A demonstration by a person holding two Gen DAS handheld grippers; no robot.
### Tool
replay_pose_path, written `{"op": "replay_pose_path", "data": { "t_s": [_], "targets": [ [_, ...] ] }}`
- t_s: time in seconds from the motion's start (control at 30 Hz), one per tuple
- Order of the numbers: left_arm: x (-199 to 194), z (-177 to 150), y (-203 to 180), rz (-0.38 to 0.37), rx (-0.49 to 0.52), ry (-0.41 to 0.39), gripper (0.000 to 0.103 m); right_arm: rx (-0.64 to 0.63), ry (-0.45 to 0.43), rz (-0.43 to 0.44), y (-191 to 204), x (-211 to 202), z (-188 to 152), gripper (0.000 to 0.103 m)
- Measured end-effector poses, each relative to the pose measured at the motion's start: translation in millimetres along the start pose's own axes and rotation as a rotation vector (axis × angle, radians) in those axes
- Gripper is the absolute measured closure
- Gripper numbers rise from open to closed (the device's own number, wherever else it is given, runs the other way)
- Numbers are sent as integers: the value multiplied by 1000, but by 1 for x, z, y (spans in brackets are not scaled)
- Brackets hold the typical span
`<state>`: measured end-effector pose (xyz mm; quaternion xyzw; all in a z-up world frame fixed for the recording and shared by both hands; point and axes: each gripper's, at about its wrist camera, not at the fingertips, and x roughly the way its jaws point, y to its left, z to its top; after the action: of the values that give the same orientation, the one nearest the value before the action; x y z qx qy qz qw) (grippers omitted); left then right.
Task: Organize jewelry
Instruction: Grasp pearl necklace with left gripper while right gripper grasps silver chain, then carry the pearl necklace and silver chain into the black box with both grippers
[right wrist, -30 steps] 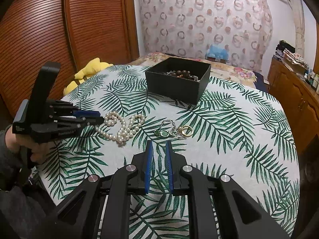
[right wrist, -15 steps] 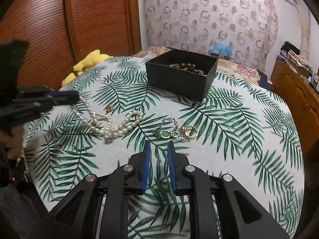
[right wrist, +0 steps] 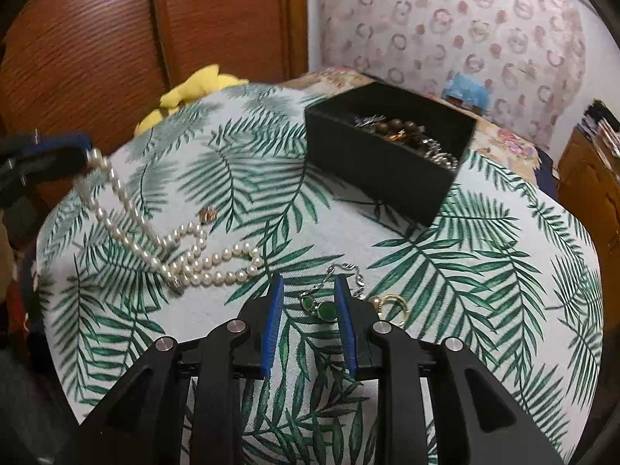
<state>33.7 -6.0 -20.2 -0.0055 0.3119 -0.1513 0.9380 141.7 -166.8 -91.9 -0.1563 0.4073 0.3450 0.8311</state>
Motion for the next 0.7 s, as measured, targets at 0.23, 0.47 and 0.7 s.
{"op": "replay_pose_path", "data": {
  "t_s": [0.23, 0.47, 0.7],
  "targets": [
    [0, 1, 2, 16, 2, -5, 96, -80, 67, -40, 3, 5, -1, 74],
    [2, 3, 2, 15, 4, -9, 96, -72, 56, -60, -1, 1, -6, 89],
    [-6, 26, -4, 7, 34, -57, 96, 7, -40, -52, -11, -22, 3, 94]
  ]
}}
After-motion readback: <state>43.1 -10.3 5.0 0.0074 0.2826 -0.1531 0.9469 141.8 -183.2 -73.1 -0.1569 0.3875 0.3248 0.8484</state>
